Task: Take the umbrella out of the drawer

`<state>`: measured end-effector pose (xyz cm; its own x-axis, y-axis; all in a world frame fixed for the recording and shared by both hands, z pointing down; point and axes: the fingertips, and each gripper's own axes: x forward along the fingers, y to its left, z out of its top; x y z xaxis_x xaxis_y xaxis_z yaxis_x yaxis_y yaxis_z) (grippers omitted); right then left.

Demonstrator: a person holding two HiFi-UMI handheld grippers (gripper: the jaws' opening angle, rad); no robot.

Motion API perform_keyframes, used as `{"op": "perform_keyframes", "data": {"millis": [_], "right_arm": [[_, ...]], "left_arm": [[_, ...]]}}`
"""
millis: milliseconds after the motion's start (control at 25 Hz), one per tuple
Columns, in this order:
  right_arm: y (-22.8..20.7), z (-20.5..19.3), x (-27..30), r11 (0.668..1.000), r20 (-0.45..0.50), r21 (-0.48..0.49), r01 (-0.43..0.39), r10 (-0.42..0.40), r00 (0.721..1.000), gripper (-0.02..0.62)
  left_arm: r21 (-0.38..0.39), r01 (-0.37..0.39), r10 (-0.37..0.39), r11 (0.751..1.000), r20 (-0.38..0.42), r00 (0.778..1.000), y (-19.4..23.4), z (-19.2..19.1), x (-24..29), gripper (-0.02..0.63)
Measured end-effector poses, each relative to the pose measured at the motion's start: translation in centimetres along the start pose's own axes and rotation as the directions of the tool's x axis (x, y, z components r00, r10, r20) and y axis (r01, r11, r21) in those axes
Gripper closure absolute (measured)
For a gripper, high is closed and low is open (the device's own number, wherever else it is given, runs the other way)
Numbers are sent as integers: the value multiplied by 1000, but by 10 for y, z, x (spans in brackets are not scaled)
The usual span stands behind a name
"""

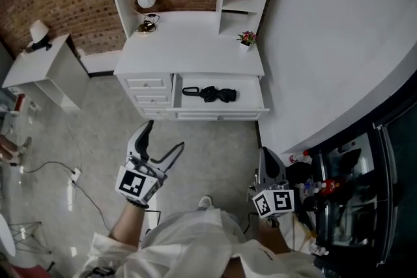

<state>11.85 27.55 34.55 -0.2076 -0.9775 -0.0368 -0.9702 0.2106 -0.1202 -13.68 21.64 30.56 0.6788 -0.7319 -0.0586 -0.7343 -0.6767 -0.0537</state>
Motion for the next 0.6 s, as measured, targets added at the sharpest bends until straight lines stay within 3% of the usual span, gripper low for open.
{"op": "perform_keyframes", "data": {"millis": [320,600], "right_arm": [[-34,-6,23,999,-11,11,-33,33,999,578],[-45,-9,34,999,-22,23,-28,28,999,578]], "left_arm": [[-20,-13,13,1000,22,1000,-11,-3,40,209],[-11,-7,7,1000,-29,1000,-9,-12,62,209]]}}
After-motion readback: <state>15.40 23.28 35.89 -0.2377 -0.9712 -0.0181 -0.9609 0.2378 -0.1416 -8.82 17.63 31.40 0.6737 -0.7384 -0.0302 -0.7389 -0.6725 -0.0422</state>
